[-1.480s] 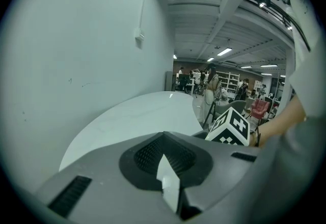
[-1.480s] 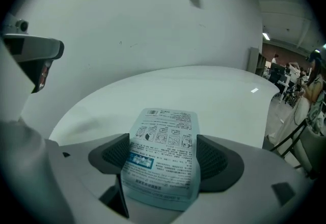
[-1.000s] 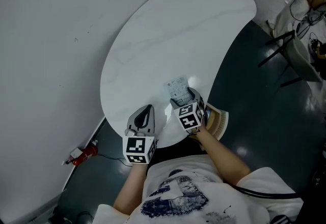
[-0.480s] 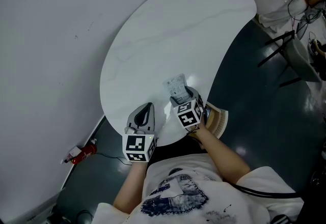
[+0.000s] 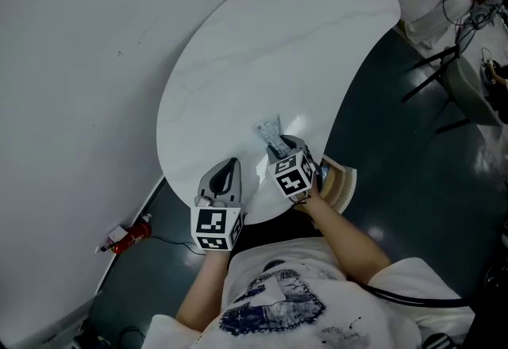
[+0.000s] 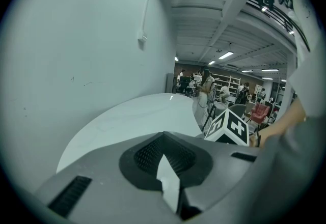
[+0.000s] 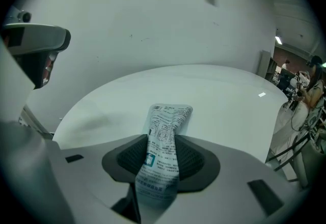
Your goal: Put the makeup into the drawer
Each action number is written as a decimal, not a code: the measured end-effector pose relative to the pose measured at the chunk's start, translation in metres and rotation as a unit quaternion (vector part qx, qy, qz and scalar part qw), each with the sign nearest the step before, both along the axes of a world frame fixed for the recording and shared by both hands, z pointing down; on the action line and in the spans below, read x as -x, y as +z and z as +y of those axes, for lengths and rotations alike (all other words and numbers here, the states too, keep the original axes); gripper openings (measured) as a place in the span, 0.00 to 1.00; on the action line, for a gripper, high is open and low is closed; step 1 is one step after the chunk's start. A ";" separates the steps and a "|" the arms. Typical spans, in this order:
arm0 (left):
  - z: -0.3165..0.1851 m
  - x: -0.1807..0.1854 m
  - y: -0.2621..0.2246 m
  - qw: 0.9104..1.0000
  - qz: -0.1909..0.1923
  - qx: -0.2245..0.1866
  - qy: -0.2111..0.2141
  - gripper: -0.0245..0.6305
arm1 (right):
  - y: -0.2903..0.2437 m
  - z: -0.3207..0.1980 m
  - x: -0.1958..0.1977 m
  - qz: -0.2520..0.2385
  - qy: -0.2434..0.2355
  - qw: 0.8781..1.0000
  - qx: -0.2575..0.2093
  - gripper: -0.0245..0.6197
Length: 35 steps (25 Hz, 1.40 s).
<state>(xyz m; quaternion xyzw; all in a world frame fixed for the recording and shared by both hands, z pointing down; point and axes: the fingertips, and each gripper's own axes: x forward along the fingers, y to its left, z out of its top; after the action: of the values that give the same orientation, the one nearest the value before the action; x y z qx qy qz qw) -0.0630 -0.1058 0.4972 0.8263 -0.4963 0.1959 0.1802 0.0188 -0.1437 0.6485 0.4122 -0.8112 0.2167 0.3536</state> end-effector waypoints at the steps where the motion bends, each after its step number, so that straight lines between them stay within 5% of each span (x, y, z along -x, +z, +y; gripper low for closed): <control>1: 0.000 0.001 0.000 1.000 0.000 0.000 -0.001 0.11 | 0.000 0.001 0.002 0.001 -0.003 1.000 -0.001 0.31; 18: 0.008 0.007 0.000 1.000 0.003 -0.001 0.004 0.11 | -0.008 0.008 0.004 -0.011 0.005 1.000 -0.008 0.17; 35: 0.017 0.012 -0.011 0.997 0.014 -0.003 0.075 0.11 | -0.034 0.024 -0.009 -0.010 0.092 0.995 -0.025 0.15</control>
<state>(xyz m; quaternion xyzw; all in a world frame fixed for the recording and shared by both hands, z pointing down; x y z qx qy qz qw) -0.0748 -0.0889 0.4861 0.8644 -0.4311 0.1958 0.1694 0.0282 -0.1195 0.6142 0.4918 -0.7785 0.2315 0.3138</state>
